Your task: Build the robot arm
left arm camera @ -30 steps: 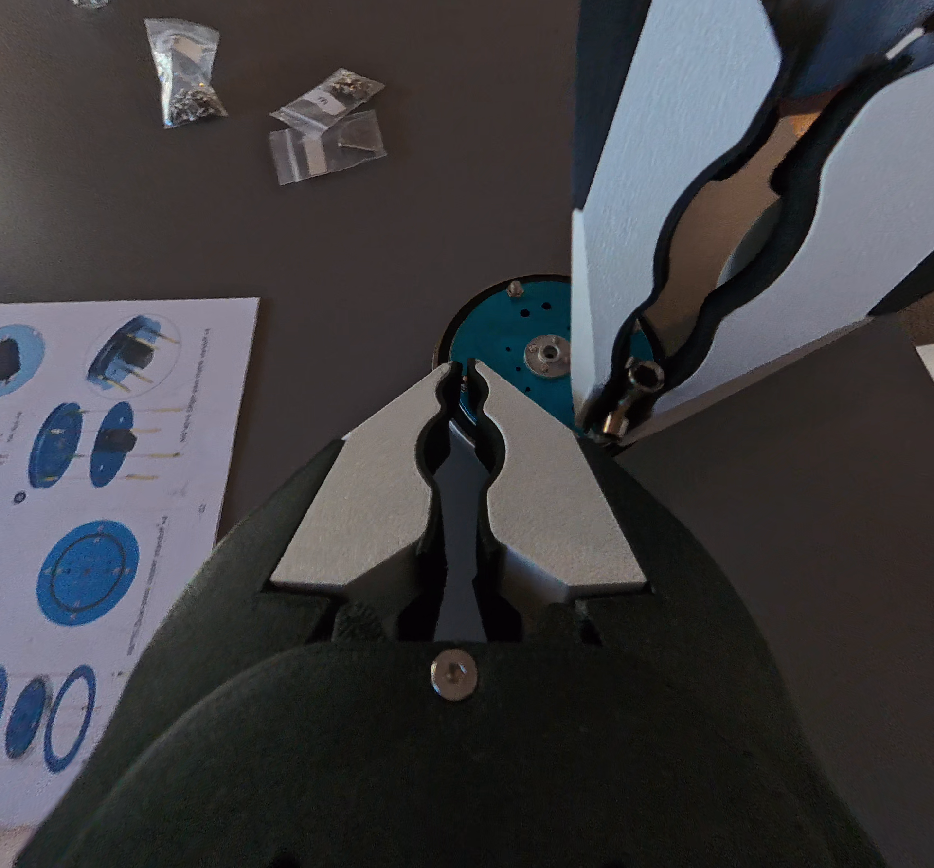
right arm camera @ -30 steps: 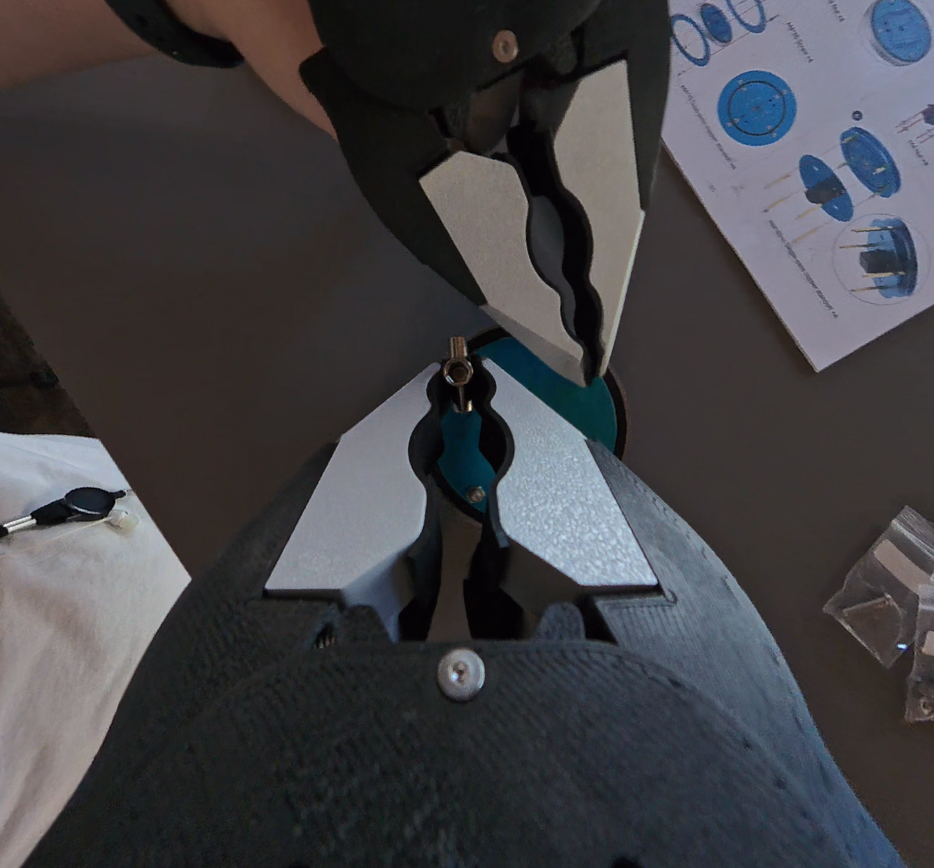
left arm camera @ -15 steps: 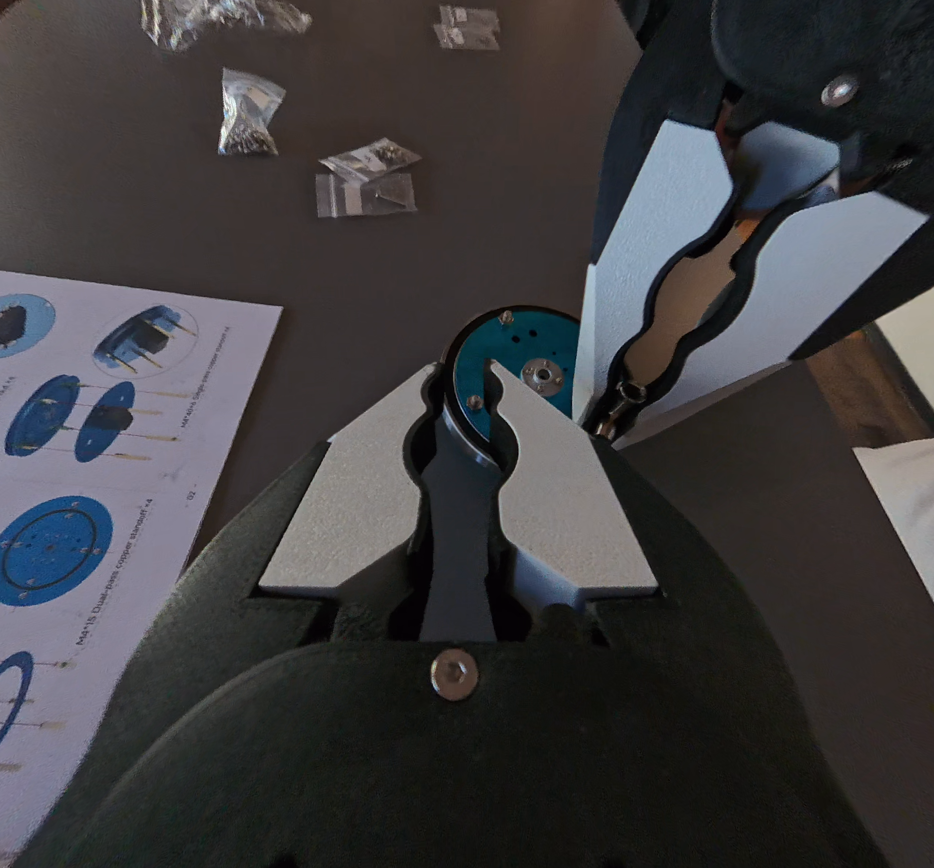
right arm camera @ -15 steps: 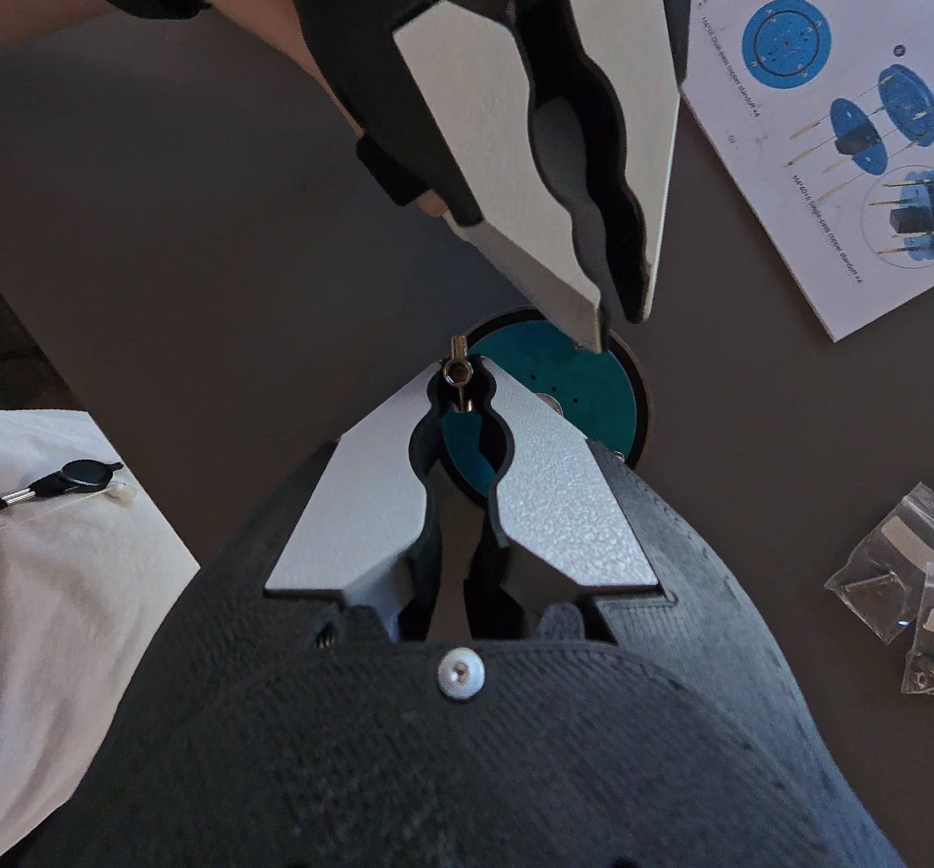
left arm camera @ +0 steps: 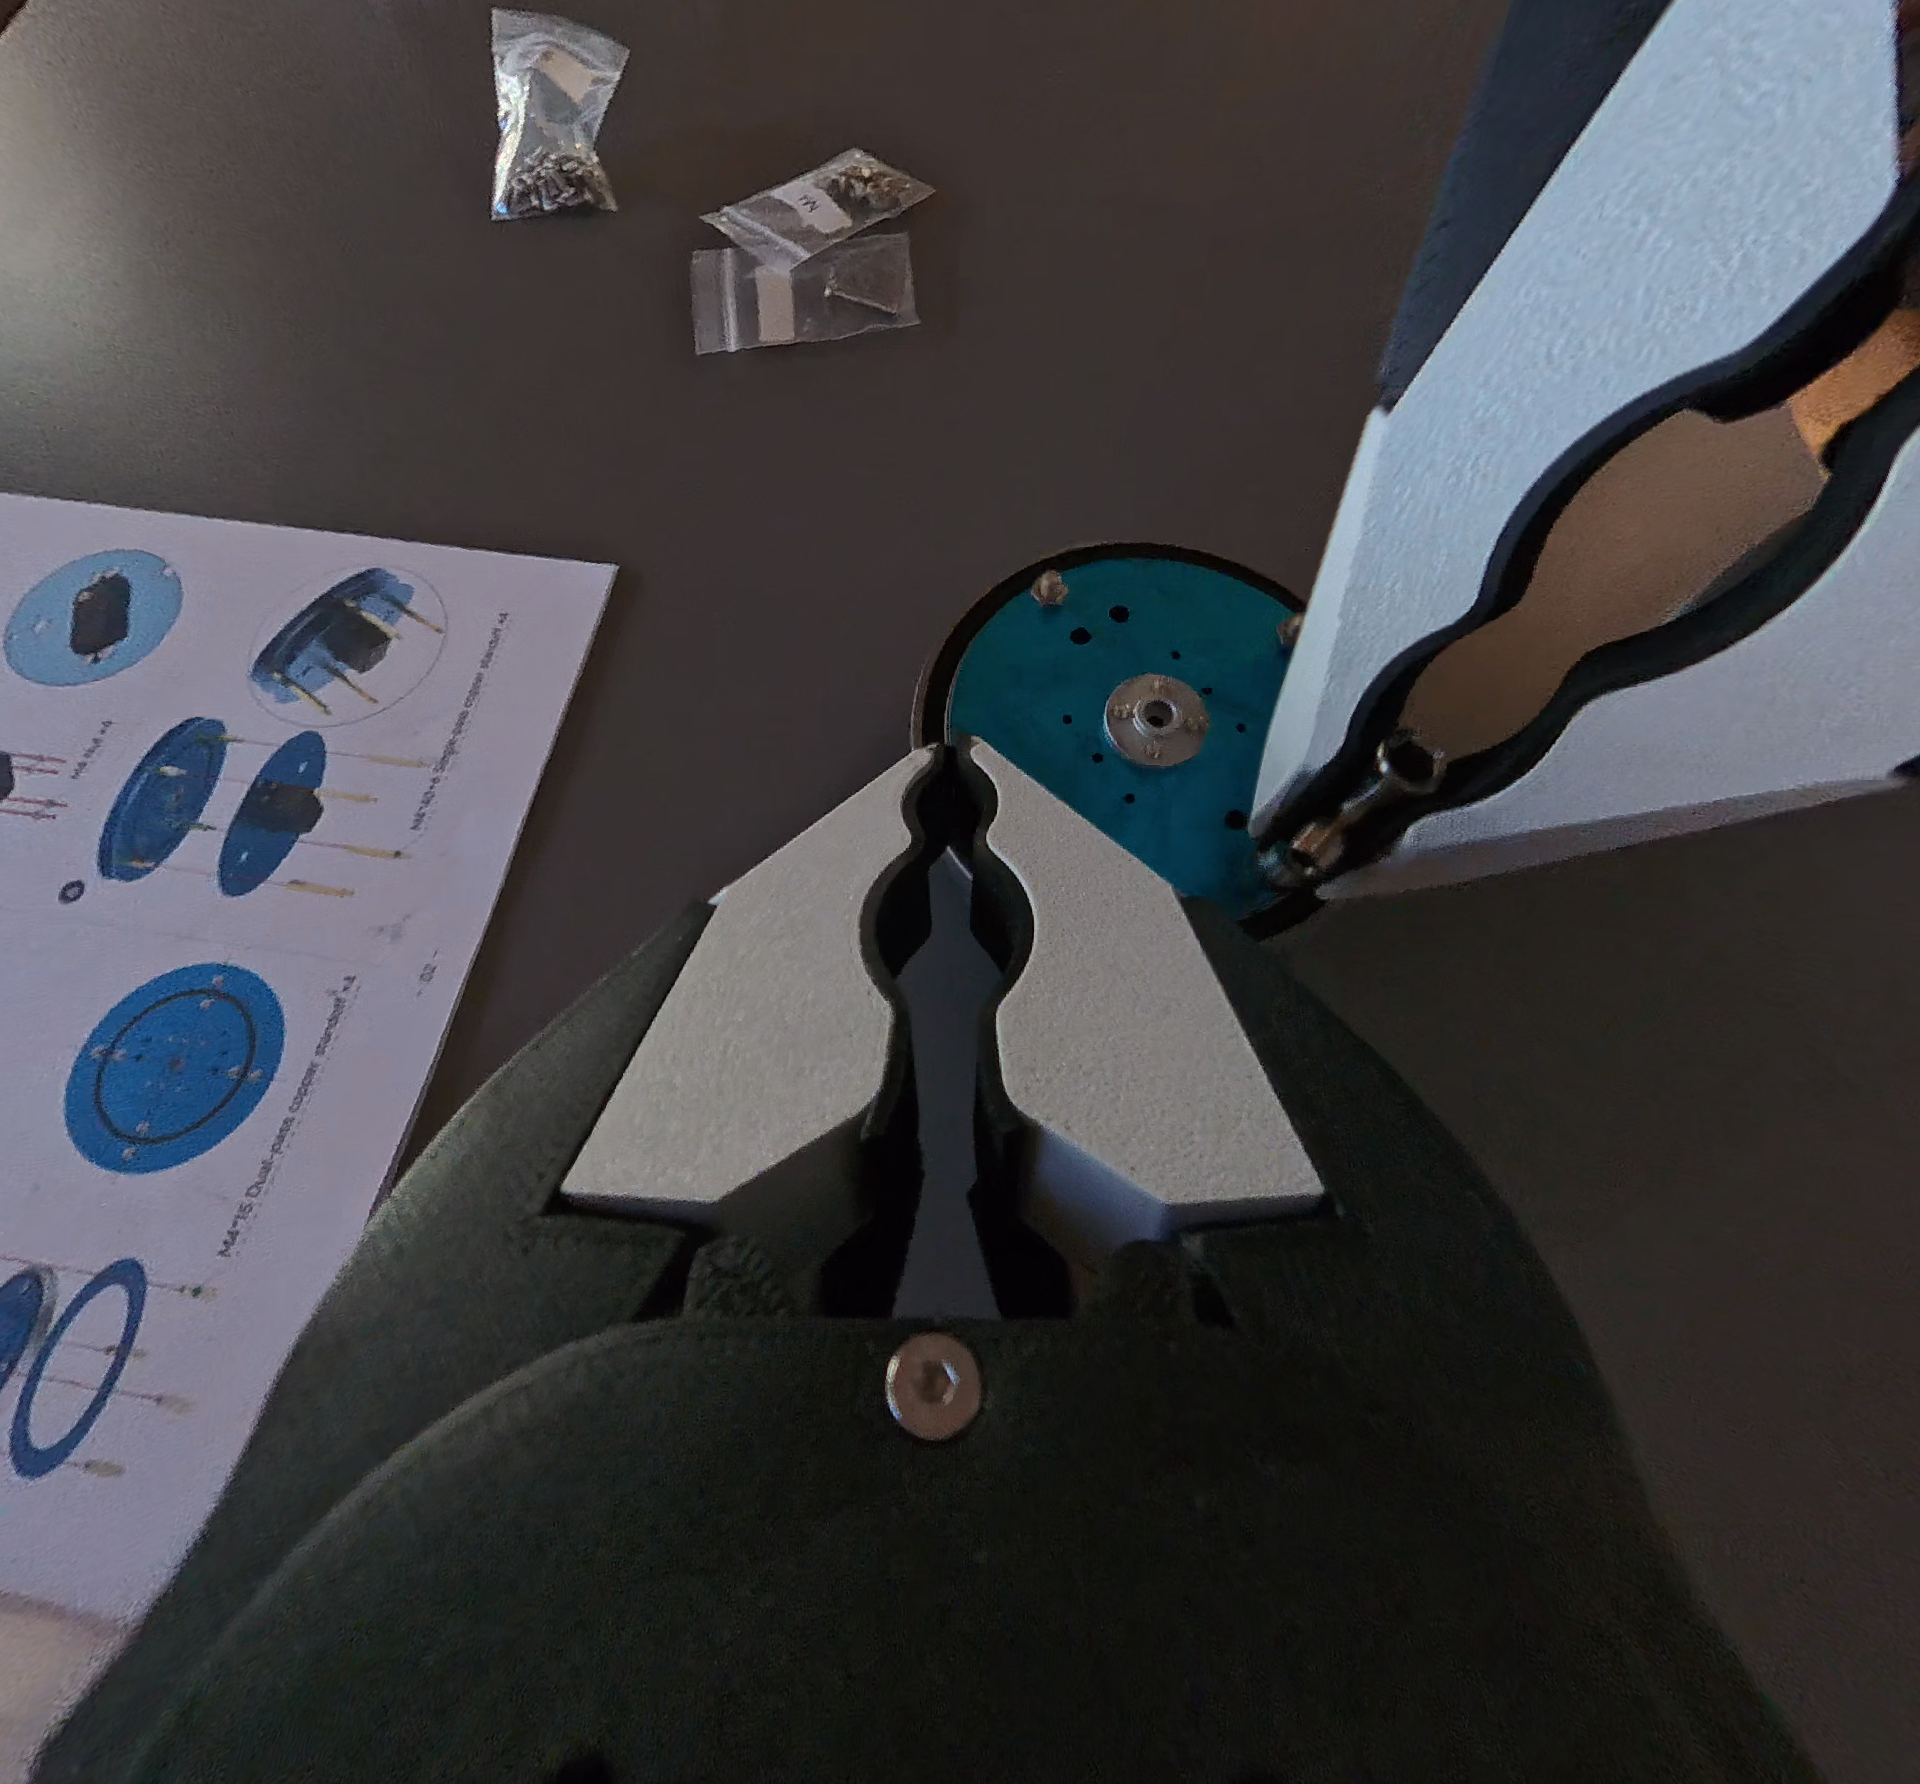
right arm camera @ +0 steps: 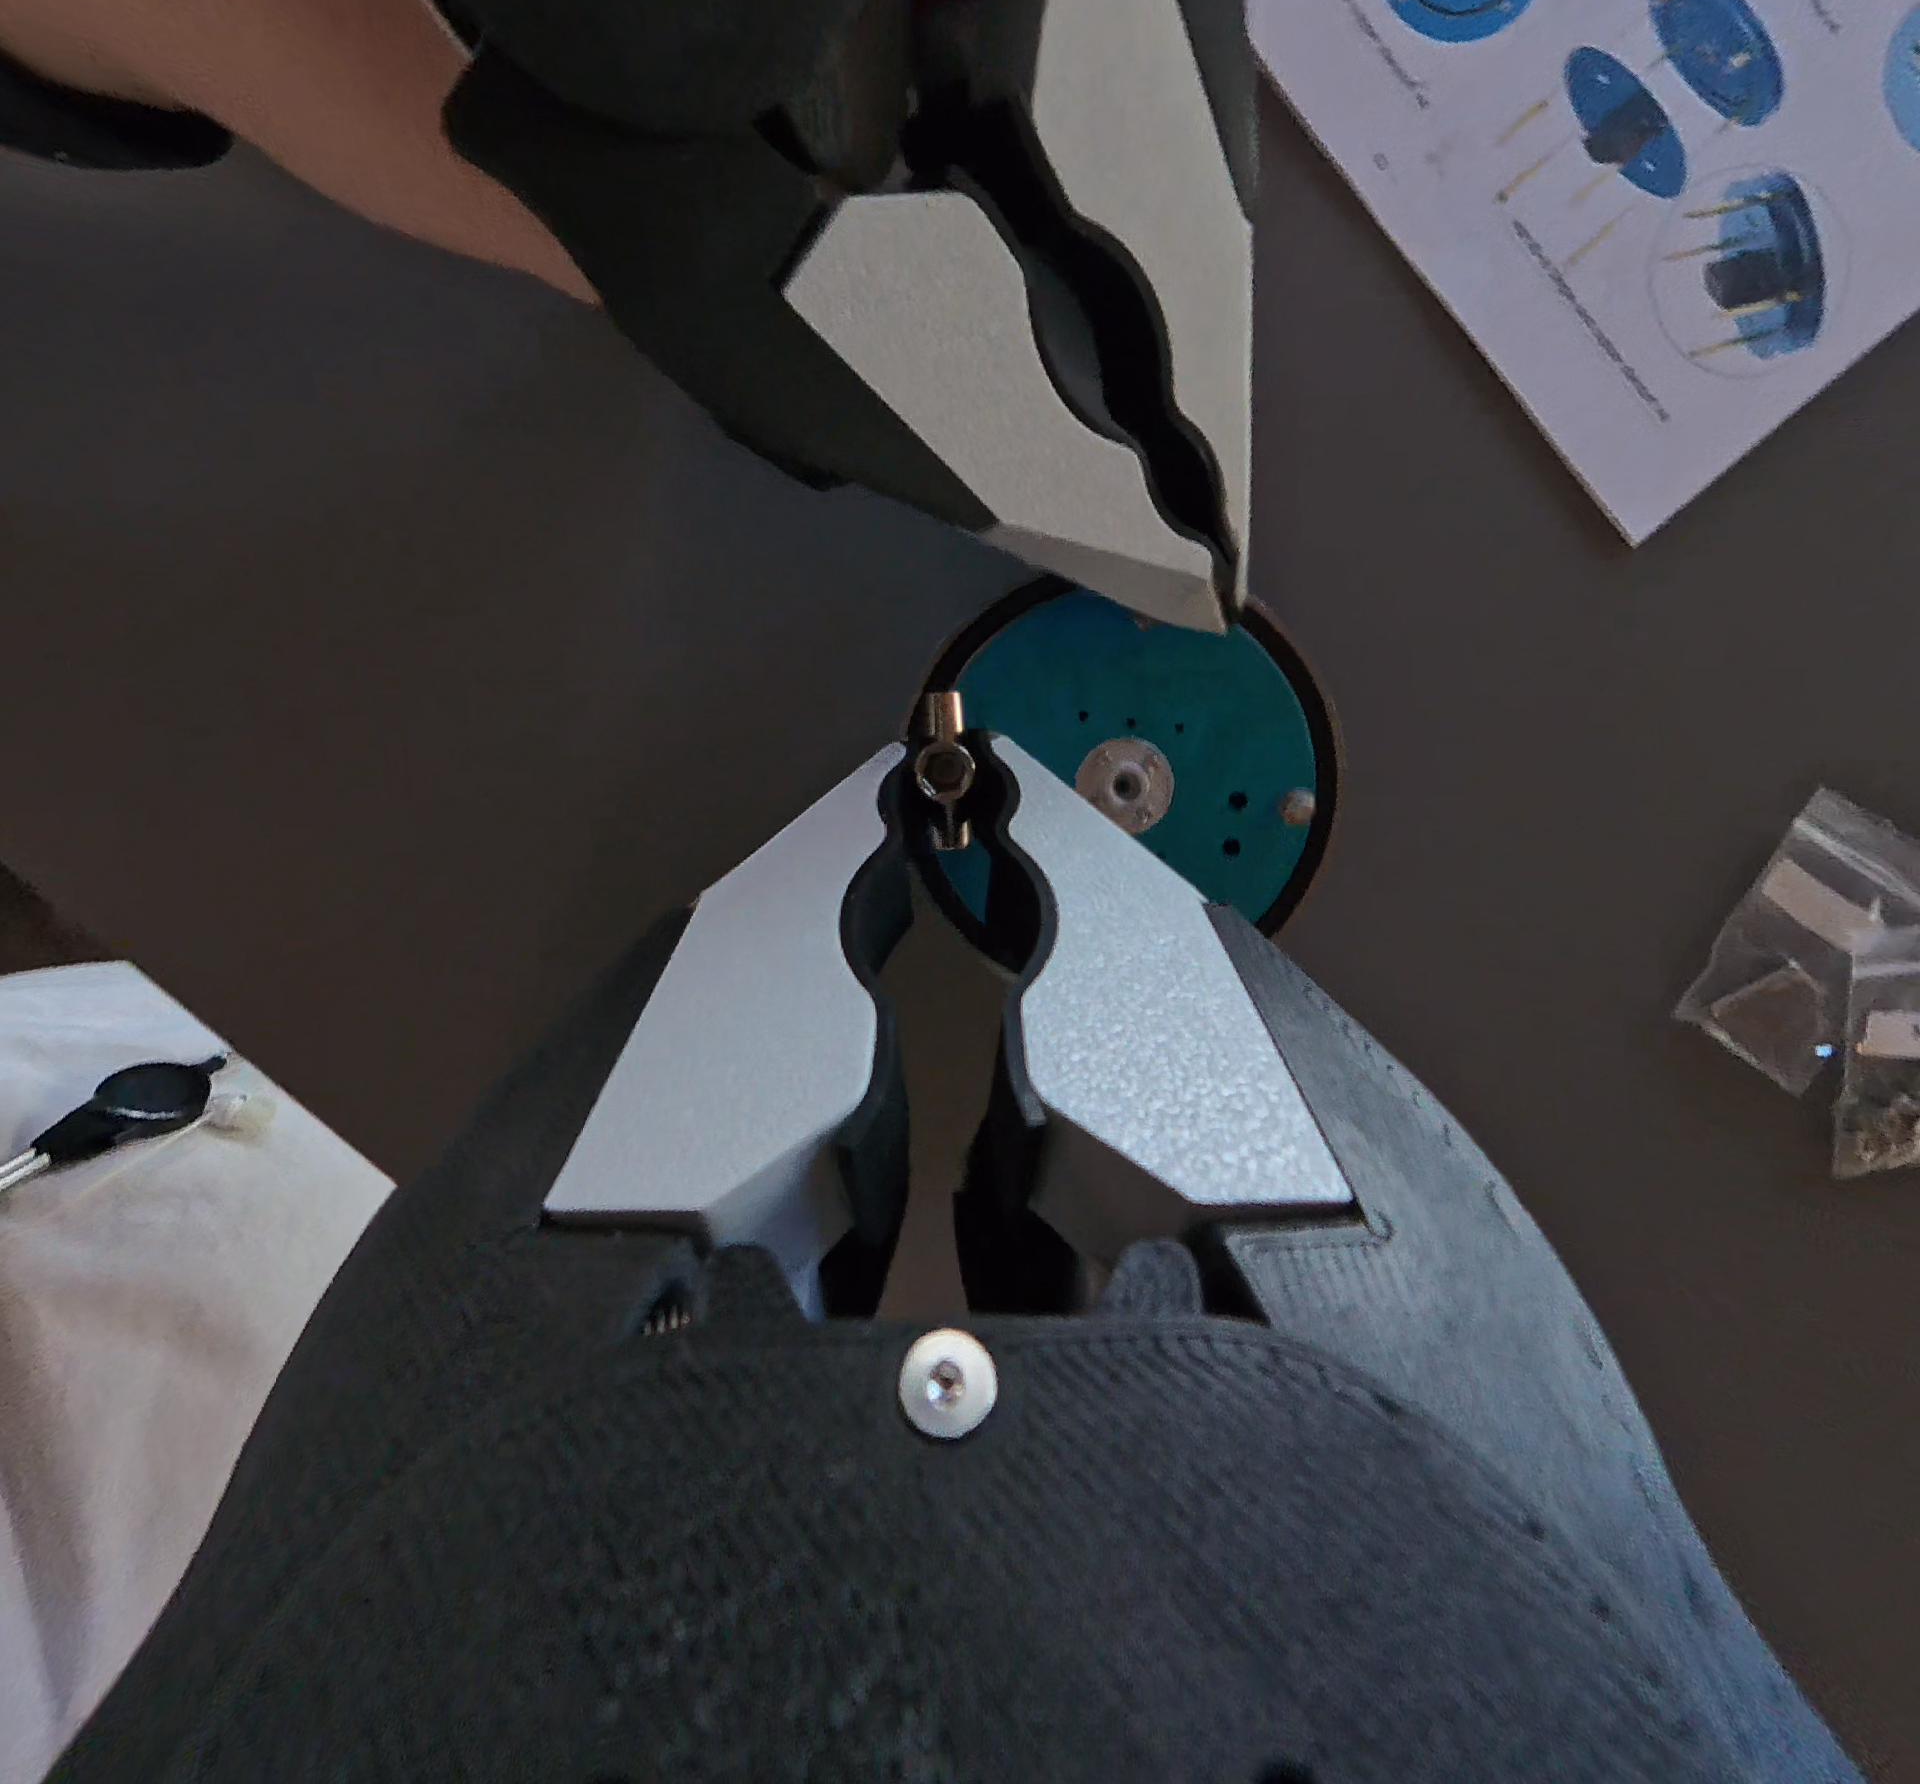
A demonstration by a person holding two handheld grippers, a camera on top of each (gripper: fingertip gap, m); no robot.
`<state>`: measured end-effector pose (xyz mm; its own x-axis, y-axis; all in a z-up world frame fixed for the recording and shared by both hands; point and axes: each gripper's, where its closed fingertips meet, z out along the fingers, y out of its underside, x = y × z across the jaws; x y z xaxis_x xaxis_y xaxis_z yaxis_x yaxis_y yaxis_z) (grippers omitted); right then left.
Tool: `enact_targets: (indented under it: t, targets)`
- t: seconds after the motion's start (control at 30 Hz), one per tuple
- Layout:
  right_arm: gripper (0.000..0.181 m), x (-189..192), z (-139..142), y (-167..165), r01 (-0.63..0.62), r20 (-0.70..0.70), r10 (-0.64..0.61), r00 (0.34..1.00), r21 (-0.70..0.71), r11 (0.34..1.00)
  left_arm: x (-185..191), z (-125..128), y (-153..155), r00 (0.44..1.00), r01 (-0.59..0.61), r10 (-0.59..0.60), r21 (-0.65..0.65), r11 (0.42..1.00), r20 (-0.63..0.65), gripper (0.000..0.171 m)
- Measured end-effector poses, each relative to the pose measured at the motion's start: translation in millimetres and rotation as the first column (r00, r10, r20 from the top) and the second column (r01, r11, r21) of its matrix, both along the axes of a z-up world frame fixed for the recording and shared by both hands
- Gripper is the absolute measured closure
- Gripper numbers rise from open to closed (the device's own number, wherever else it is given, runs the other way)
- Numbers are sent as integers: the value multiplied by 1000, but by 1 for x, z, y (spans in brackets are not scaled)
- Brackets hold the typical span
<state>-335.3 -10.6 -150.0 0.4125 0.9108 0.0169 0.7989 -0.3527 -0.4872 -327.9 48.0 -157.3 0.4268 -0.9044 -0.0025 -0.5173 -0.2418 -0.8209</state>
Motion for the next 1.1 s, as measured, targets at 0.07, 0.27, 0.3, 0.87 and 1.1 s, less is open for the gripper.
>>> enact_targets:
  t: [0.07, 0.27, 0.3, 0.87, 1.1]
  targets:
    - [173, 7, 0, 3, 46, -8, -46, 999, 11, 999, -4, 0, 1, 1000, -30, 30, 6, 1000, -9, 171]
    - [173, 30, 1, 12, 126, -25, -125, 992, 23, 992, -8, 0, -5, 995, -97, 98, 13, 995, -25, 171]
    - [173, 33, 1, 13, 137, -32, -137, 990, 12, 991, -7, 0, -7, 994, -103, 104, 20, 994, -33, 171]
    - [173, 80, 0, 31, 171, -2, -171, 985, -13, 985, 39, 1, 25, 998, 68, -67, -83, 994, 18, 159]
    - [173, 101, 0, 51, 208, 12, -208, 978, -15, 978, 44, 1, 19, 997, 70, -72, -57, 996, -23, 161]
